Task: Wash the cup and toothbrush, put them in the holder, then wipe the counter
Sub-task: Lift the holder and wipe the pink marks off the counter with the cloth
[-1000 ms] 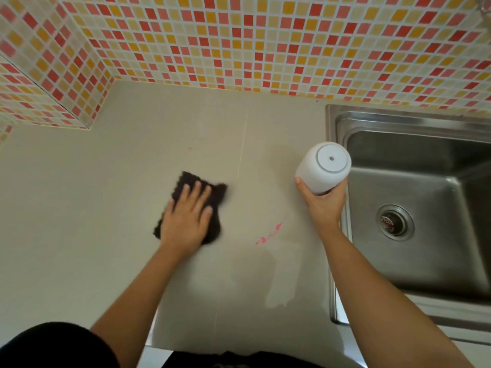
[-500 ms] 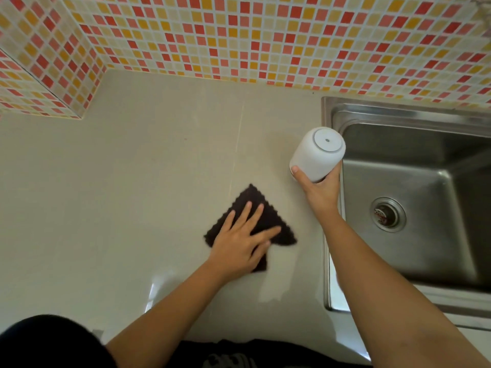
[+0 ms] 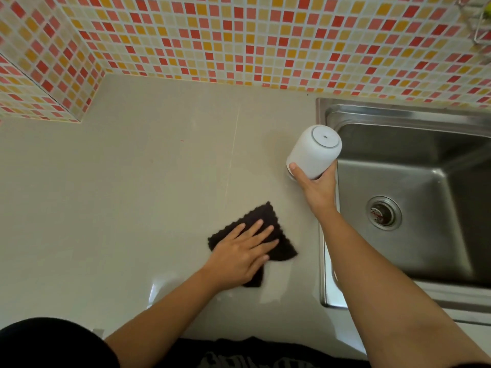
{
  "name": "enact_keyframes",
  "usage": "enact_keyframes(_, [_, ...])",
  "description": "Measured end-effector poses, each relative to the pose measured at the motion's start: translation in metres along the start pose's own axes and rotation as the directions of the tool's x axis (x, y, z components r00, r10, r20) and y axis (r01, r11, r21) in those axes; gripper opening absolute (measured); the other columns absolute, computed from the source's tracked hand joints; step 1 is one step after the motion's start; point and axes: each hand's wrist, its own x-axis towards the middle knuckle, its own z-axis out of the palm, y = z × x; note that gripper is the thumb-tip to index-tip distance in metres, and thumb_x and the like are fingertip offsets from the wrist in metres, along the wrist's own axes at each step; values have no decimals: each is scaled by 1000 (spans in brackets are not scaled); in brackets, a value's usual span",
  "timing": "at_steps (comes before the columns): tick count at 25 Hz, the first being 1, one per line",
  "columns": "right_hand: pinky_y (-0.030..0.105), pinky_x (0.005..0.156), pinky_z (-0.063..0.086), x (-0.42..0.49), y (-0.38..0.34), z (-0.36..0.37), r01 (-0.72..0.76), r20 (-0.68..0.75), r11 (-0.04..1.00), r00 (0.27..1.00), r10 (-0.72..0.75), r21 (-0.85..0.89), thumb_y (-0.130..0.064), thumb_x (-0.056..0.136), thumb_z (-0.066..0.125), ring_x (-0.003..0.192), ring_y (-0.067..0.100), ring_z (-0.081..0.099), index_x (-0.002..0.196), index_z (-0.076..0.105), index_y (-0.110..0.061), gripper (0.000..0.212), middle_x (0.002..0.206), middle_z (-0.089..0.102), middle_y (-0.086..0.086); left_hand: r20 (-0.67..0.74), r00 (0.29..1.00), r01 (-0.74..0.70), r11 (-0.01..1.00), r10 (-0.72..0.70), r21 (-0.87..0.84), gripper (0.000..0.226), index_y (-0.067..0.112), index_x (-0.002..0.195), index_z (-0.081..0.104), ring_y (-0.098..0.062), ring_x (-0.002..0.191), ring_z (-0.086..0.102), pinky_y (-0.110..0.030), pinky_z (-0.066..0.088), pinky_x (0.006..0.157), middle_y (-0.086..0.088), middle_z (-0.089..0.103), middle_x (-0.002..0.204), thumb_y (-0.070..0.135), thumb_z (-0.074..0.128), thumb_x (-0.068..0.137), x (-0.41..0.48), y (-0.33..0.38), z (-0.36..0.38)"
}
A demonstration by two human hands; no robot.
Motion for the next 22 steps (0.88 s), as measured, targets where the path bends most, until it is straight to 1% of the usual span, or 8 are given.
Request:
enact_keyframes(2, [5, 84, 45, 0, 0, 1, -1, -18, 1000, 1000, 1, 7, -20, 70, 82, 106, -13, 51, 138, 34, -19, 83, 126, 51, -9, -17, 1000, 23, 997, -22, 74, 46, 26, 132, 51, -20, 132, 45, -37, 29, 108, 0, 52, 140, 40, 20, 101, -19, -36, -8])
enact_keyframes(4, [5, 83, 45, -2, -1, 2, -4, -15, 1000, 1000, 5, 14, -20, 70, 82, 105, -14, 51, 137, 34, -20, 83, 125, 52, -10, -56, 978, 208, 972, -203, 108, 54, 23, 137, 46, -24, 133, 43, -39, 30, 109, -3, 49, 142, 43, 12, 100, -9, -70, -17])
enact_keyframes(7, [3, 82, 44, -3, -2, 4, 8, -20, 1000, 1000, -7, 16, -18, 71, 81, 107, -5, 53, 138, 33, -18, 83, 127, 51, -7, -90, 878, 466, 882, -471, -67, 58, 25, 140, 42, -22, 141, 30, -43, 29, 113, 0, 39, 149, 44, 13, 94, 39, -51, -11])
enact_keyframes(9, [3, 83, 44, -4, -2, 5, 21, -38, 1000, 999, -20, 23, -17, 71, 81, 110, 2, 53, 139, 32, -16, 84, 128, 50, -5, -101, 937, 329, 943, -333, -60, 49, 26, 131, 54, -22, 134, 43, -42, 41, 106, 0, 51, 141, 40, 28, 92, 49, -6, 1])
enact_keyframes(12, [5, 85, 45, -5, -1, 7, 27, -31, 1000, 999, -27, 12, -18, 71, 81, 109, -1, 52, 139, 31, -17, 85, 128, 50, -6, 11, 997, 82, 997, -82, -6, 42, 30, 133, 50, -16, 136, 40, -37, 34, 109, 4, 48, 143, 41, 31, 97, -8, 13, 5])
enact_keyframes(15, [15, 90, 48, -6, 3, 9, 25, -56, 1000, 998, -25, -1, -21, 69, 83, 108, -3, 55, 138, 33, -20, 85, 126, 52, -9, 31, 981, 193, 981, -193, 18, 50, 32, 140, 40, -15, 140, 31, -35, 24, 111, 3, 41, 147, 52, 25, 97, -78, -37, -8])
enact_keyframes(19, [6, 91, 42, -8, 6, 15, 55, -92, 998, 994, -59, -42, -20, 68, 83, 117, 6, 50, 141, 30, -19, 90, 129, 49, -8, -18, 759, 650, 759, -651, -24, 70, 27, 147, 25, -17, 146, 11, -43, 17, 115, -1, 24, 156, 64, 8, 90, -98, -153, -35])
enact_keyframes(22, [-2, 85, 39, -9, 8, 17, 55, -99, 997, 993, -60, -47, -19, 67, 83, 118, 9, 50, 142, 29, -17, 92, 129, 49, -7, -35, 539, 836, 540, -842, -97, 58, 20, 150, 19, -27, 147, 5, -50, 14, 116, -6, 12, 159, 47, 20, 98, -37, -219, -58])
